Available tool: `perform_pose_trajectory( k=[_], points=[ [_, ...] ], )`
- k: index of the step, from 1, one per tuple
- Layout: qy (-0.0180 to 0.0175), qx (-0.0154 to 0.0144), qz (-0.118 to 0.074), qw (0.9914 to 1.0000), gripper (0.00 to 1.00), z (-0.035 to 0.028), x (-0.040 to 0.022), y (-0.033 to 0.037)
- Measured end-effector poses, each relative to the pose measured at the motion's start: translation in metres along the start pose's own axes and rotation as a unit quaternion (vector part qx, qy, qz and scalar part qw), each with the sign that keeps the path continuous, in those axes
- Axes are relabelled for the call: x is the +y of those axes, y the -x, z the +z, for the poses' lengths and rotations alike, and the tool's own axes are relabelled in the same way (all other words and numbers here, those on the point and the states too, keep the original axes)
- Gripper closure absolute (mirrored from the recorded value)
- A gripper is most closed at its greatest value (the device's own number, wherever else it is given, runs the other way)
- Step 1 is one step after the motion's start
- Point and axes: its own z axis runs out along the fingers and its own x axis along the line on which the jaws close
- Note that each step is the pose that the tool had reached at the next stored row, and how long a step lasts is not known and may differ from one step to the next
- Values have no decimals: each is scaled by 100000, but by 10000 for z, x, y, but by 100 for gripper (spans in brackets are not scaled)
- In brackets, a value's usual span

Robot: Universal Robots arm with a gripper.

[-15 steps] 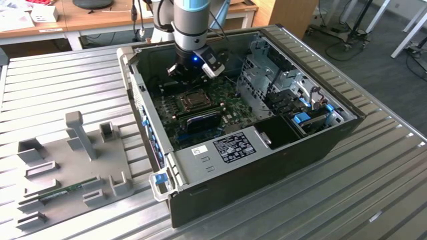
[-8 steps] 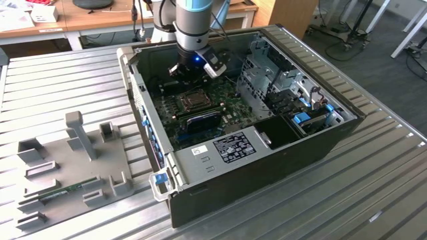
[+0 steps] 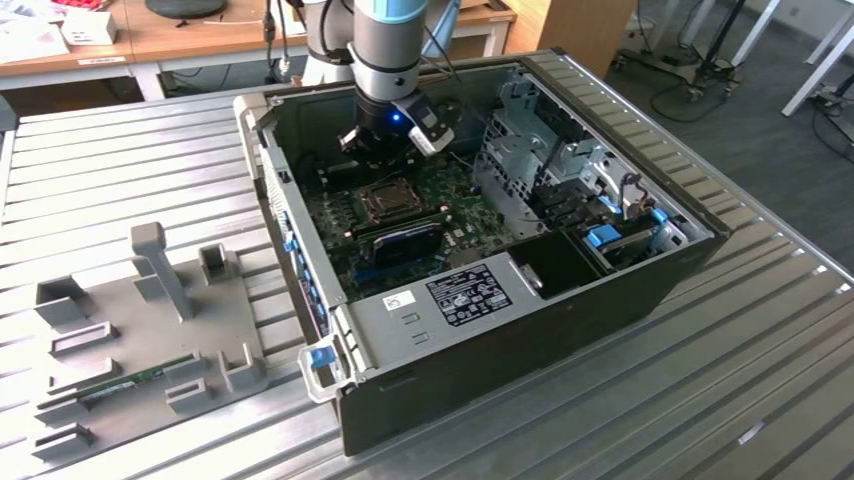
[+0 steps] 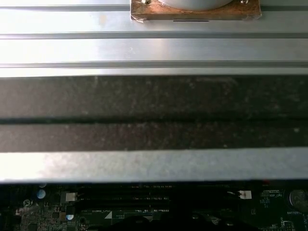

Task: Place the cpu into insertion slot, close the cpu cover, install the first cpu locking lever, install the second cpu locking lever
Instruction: 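Install the first cpu locking lever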

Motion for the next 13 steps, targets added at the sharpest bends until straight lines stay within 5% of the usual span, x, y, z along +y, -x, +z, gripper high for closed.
perform_pose_trajectory(
  k=[13],
  points=[
    [3,-2,1,100000,90,-38,7,3]
  ],
)
